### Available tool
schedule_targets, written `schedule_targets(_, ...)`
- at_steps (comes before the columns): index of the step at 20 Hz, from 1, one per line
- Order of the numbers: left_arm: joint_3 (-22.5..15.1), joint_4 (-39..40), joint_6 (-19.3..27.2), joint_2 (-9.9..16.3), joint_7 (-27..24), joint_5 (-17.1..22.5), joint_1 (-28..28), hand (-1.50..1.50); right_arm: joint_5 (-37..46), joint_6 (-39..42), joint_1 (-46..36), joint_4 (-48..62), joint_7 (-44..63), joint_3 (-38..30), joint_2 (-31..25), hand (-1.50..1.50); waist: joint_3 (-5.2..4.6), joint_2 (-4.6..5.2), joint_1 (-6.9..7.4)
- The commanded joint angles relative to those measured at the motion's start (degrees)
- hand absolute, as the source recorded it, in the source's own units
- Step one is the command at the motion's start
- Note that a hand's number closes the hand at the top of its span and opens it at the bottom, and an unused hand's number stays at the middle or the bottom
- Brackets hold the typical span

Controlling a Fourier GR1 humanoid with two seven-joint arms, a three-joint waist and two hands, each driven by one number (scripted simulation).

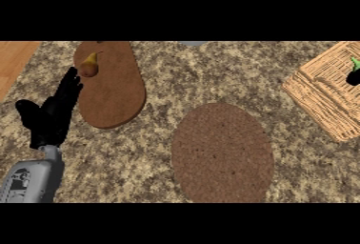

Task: Pick the eggplant from the placemat and place it in the basket

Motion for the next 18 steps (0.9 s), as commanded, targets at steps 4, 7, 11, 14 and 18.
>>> schedule_targets(4,1.58,2.55,-1.67,1.32,-0.97,1.1,-1.21,0.0,-1.48,1.32,0.96,-0.35,-0.64,-1.48,0.32,1.5,0.01,0.15,-0.21)
schedule_targets(7,0.56,-0.53,-0.79,0.27,1.72,0.9,-0.74,0.0,-2.42,4.24,0.73,0.26,-0.05,-2.4,-0.09,1.5,0.02,-0.05,-0.12)
schedule_targets(11,-0.04,-2.22,-0.83,-0.07,1.54,0.66,0.4,0.0,-2.42,6.1,1.4,1.15,3.22,-2.36,-0.53,1.5,0.03,-0.03,0.15)
schedule_targets(14,-1.92,-2.82,0.66,-1.28,0.59,-1.83,2.01,0.0,-3.35,7.97,-0.31,1.26,8.12,-3.2,0.89,1.5,-0.01,-0.19,0.05)
schedule_targets(18,1.27,1.13,-0.49,0.05,0.03,0.57,-1.05,0.0,-5.33,1.11,2.56,-2.24,4.07,-5.12,-0.92,-1.5,-0.01,-0.15,-1.29)
